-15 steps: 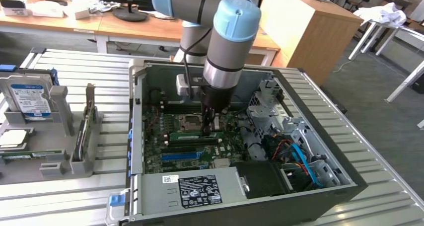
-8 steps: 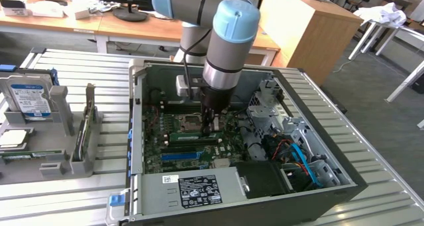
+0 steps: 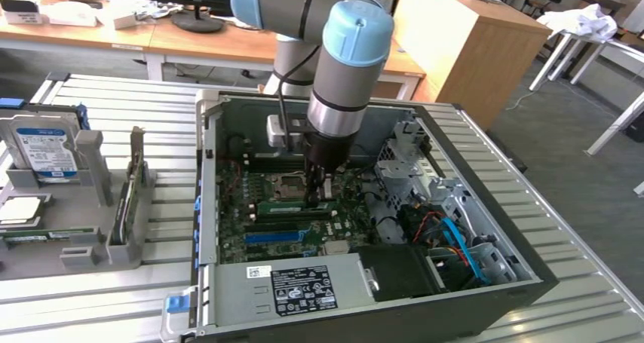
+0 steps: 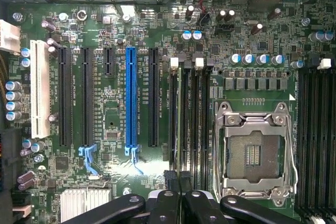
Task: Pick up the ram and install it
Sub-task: 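Insert the ram into the slot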
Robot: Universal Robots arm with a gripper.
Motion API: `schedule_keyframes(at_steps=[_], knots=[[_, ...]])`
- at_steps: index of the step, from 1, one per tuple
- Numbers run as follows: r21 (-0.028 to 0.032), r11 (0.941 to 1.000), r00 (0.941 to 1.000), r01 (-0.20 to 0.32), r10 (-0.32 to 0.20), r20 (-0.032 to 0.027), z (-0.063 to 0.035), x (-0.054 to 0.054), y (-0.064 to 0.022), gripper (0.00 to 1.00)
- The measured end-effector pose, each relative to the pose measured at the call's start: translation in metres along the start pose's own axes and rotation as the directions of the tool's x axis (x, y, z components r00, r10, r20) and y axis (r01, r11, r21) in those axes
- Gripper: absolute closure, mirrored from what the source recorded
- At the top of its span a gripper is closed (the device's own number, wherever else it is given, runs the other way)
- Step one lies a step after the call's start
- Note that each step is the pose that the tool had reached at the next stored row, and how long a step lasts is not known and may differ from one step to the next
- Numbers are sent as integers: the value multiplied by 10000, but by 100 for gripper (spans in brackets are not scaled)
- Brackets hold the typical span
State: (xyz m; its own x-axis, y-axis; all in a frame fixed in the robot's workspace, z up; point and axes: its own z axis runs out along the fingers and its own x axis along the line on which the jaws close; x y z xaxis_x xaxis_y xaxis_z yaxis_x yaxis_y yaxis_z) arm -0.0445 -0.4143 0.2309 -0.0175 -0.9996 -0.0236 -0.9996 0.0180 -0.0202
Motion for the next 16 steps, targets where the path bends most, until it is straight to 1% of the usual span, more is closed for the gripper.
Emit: schedule_keyframes(at_steps=[8,16], knots=[[14,10000,10000,-1,1,3,1,-1,14,88],[14,10000,10000,-1,1,2,0,10,16,88]])
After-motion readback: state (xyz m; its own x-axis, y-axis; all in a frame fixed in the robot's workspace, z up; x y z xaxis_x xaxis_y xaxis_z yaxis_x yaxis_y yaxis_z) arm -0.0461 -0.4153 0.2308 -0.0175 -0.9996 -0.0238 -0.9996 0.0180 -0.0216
